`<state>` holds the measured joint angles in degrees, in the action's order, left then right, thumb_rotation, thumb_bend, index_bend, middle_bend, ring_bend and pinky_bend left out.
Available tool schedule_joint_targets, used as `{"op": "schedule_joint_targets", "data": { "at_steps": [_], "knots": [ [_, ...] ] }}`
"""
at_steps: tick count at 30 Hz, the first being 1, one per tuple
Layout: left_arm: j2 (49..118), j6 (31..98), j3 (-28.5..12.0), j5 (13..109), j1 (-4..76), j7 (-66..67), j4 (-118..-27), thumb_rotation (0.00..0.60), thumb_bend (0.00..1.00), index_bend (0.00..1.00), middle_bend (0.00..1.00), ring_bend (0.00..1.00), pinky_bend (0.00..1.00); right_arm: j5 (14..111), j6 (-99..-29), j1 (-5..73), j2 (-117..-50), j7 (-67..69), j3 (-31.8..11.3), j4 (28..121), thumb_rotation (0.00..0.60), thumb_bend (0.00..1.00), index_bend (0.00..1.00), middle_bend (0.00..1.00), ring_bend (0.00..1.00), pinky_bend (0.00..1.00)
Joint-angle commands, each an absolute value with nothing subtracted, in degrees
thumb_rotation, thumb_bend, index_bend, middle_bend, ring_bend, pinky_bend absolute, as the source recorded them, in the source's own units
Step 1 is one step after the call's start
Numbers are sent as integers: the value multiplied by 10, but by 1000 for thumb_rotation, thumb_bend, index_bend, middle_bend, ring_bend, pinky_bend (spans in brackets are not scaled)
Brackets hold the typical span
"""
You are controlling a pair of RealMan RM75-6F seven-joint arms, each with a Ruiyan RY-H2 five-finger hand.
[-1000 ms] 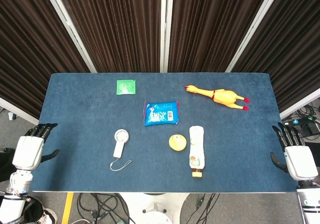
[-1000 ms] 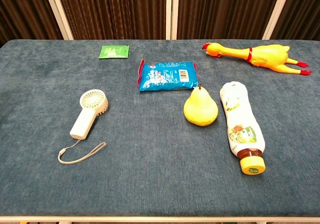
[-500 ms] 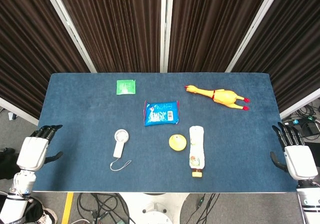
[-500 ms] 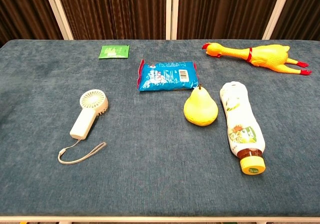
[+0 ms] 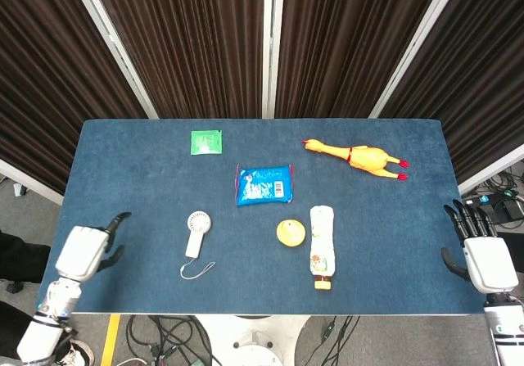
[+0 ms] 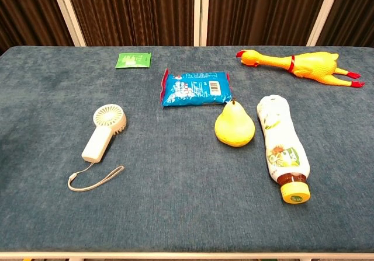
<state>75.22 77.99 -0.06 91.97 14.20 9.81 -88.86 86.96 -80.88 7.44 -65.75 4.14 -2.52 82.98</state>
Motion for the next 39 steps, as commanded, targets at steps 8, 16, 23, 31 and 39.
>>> {"op": "schedule_joint_targets", "data": {
  "at_steps": [8,16,23,31,39],
  "knots": [
    [814,692,22,941,191,137,-875,600,379,184,796,812,857,875,-813,76,-653,38,-26,841,600,327,0,0,0,0],
    [850,638,23,923,218,181,-851,600,397,185,794,812,856,870,-807,77,-654,46,-27,834,600,327,0,0,0,0],
    [864,611,11,878,227,212,-854,600,402,185,795,812,856,868,-803,78,-654,52,-26,829,600,327,0,0,0,0],
    [871,590,0,844,241,232,-859,600,408,184,798,812,856,865,-800,78,-654,60,-26,823,600,327,0,0,0,0],
    [872,586,-1,830,250,242,-862,600,409,180,798,812,856,862,-797,79,-653,63,-26,821,600,327,0,0,0,0]
  ]
}}
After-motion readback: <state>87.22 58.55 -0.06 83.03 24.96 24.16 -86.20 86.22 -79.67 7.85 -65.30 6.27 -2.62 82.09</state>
